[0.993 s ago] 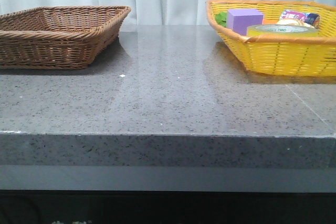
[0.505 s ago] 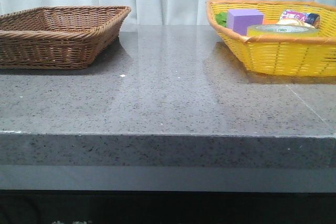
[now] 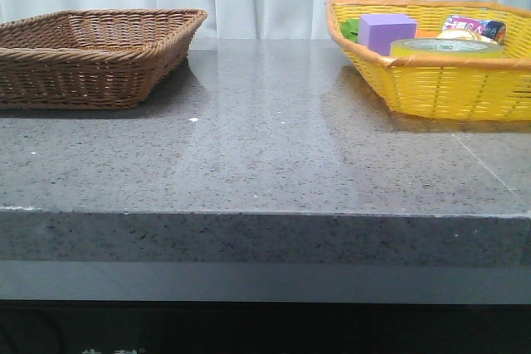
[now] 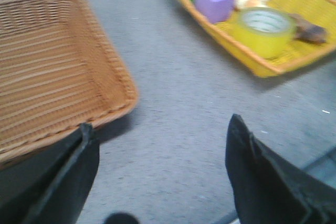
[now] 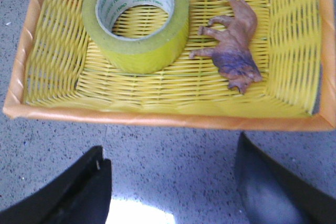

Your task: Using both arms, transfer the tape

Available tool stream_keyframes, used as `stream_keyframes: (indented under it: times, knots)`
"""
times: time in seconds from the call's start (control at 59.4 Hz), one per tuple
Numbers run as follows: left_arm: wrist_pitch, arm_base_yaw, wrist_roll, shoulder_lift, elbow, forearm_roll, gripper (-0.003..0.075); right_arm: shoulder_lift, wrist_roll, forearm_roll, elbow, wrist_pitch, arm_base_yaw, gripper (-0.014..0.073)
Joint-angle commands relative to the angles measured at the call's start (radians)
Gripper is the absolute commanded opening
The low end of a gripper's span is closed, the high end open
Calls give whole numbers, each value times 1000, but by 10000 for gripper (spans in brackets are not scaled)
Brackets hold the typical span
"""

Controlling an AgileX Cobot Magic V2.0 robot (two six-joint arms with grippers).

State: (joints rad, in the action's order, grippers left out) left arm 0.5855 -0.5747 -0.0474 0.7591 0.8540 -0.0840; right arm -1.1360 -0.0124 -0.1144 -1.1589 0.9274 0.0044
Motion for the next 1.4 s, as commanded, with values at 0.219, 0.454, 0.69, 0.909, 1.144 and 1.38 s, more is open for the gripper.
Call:
stream_keyframes:
  times: [0.219,0.454,0.69,0.909,1.144,1.38]
  knots:
    - [-72,-120,0,-2,34,-12,493,-207,-34,-14,-253,38,-3,519]
    - [-72,-120,0,-2,34,-12,493,-413,-52,-22,-431,100,-3,519]
    - [-72,-120,2,-2,34,-12,493,-596,-53,-34,-585,137,-3,519]
    - [-67,-120,2,-2,34,-12,493,-716,-53,-44,-681,167,-3,519]
    - [-67,-120,2,-2,34,-12,493,-792,-53,-56,-722,165,-3,400]
    - [-64,-120,2,-2,34,-12,493,-814,-53,-56,-724,162,-3,271]
